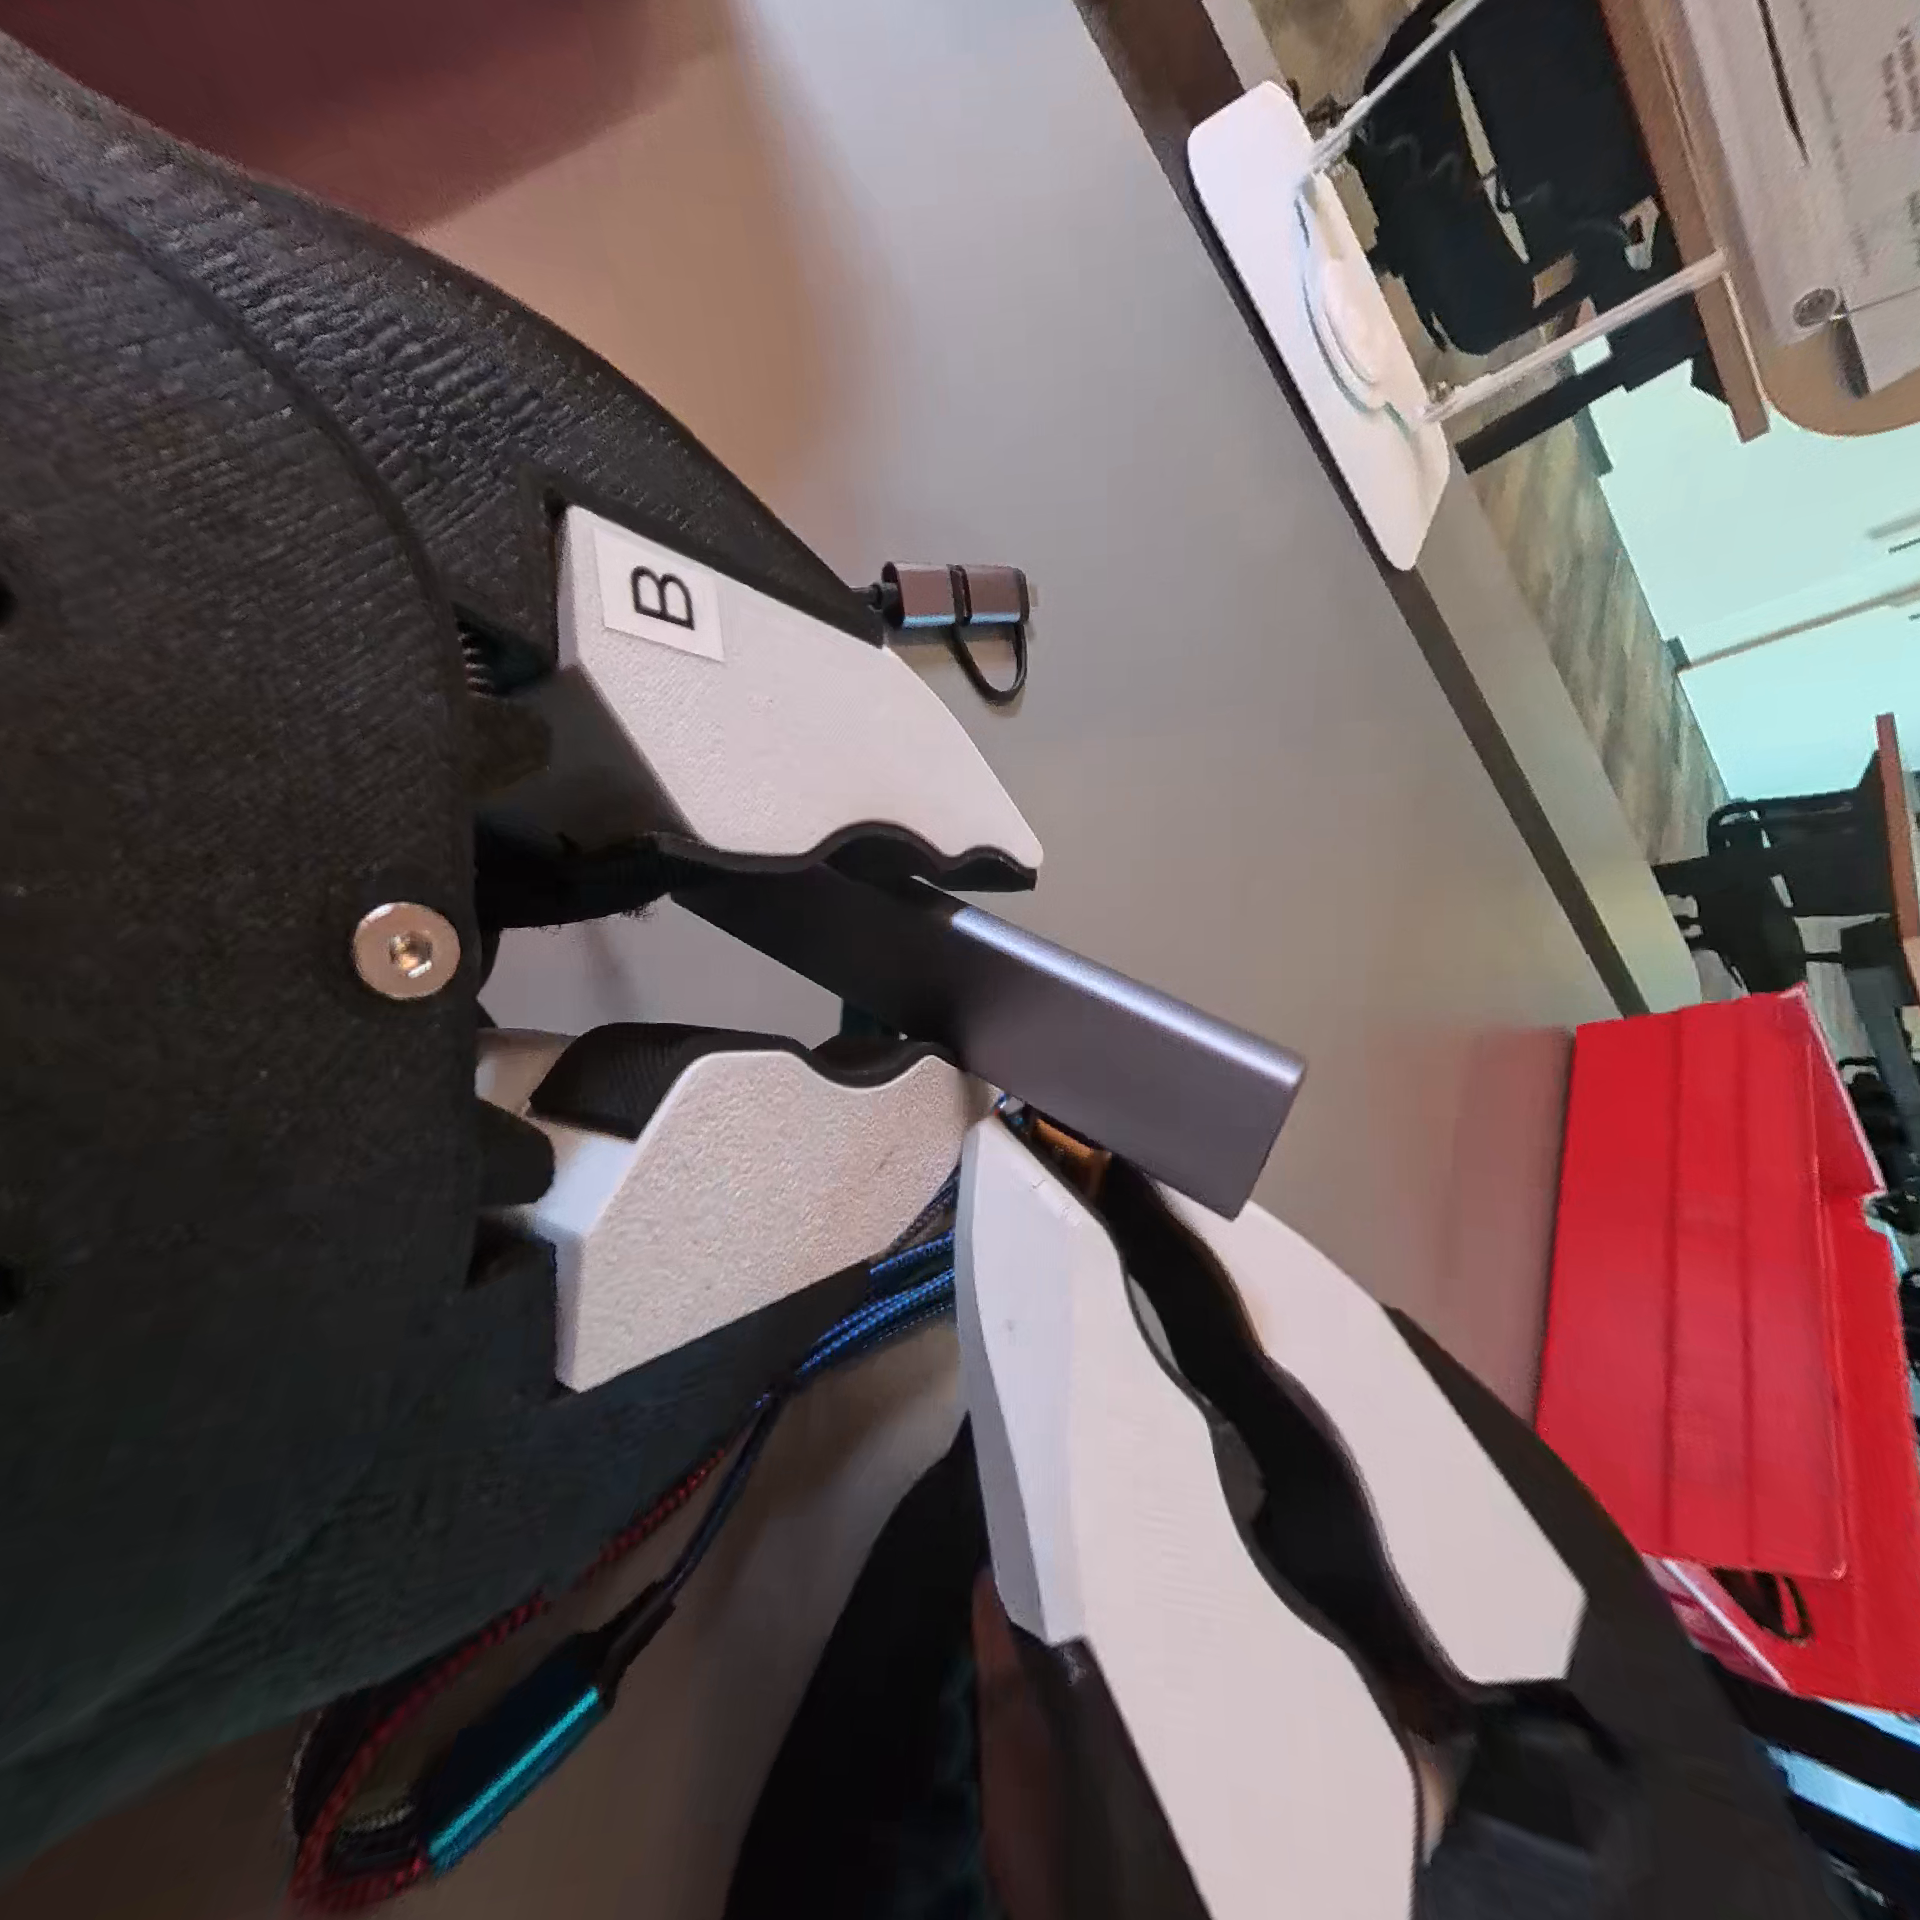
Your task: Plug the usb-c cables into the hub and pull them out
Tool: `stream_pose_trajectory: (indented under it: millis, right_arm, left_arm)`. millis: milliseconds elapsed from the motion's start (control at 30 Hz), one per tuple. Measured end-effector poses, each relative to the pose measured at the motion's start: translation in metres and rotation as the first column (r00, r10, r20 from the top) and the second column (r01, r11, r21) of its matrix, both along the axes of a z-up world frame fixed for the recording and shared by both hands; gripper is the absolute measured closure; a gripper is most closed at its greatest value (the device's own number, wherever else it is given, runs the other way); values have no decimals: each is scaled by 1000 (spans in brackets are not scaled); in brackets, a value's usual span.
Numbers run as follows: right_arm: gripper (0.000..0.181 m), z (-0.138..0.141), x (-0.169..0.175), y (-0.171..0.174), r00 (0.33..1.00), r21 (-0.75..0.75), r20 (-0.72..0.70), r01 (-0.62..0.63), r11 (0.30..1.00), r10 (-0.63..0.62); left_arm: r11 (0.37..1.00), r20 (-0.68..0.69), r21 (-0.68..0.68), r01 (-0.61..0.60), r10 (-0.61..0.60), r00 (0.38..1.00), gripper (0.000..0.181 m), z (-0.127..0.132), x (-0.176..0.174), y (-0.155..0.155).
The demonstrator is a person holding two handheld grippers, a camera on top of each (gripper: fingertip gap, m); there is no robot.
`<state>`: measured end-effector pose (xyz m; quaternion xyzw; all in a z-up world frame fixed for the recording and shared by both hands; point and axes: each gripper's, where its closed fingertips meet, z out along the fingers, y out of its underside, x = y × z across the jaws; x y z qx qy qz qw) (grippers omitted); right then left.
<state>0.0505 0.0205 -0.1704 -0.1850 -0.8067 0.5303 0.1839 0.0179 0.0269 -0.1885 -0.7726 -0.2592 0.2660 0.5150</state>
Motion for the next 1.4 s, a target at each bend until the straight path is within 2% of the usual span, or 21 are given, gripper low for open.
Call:
stream_pose_trajectory:
  millis: [67,167,233,300,333,433,567,633,700,767,900,1000,1233,1333,1400]
  right_arm:
    - [174,7,-1,-3,997,56,-38,-58,997,60]
    - [173,22,-2,-10,985,22,-98,-139,990,140]
    - [165,37,-4,-6,963,-6,-244,-123,992,118]
    - [148,64,-5,4,915,-127,-402,-90,988,31]
    - [142,76,-4,11,905,-214,-426,-85,973,-14]
    - [113,85,-7,26,946,-410,-321,-86,908,-55]
    - [92,76,-19,35,975,-469,-217,-71,880,-37]
    - [96,68,-18,32,964,-402,-263,-74,913,-38]
    - [116,52,-14,25,936,-252,-350,-59,966,-34]
    - [127,39,-12,15,886,-77,-463,-15,997,-23]
    - [134,27,-15,-1,753,174,-657,112,978,30]
    - [142,13,-25,-2,687,318,-721,209,925,92]
    - [153,11,-21,-9,608,386,-775,240,891,171]
    - [158,14,-16,-10,615,375,-768,207,904,178]
    - [158,14,-14,-10,652,360,-740,171,917,169]
  left_arm:
    - [1000,-17,27,1,-1,1000,155,4,0,-1]
    - [997,-96,69,-44,50,994,157,17,-1,-6]
    - [989,-65,117,-95,104,992,157,20,-8,-15]
    - [973,-43,183,-138,149,988,156,25,-13,-23]
    - [969,-35,201,-143,153,988,156,26,-14,-25]
    - [967,-25,203,-154,162,986,155,25,-15,-26]
    - [968,-22,198,-156,163,986,154,24,-16,-26]
    - [964,8,206,-167,169,986,154,23,-18,-27]
    - [960,53,208,-187,180,982,154,19,-22,-29]
    - [961,110,189,-201,183,977,154,14,-25,-28]
    - [975,171,106,-194,175,970,154,3,-25,-20]
    - [979,164,89,-184,168,972,155,3,-23,-18]
    - [984,218,103,-142,117,969,155,5,-15,-19]
    - [984,225,128,-126,95,970,152,10,-12,-19]
    - [986,219,125,-112,83,972,152,11,-10,-19]
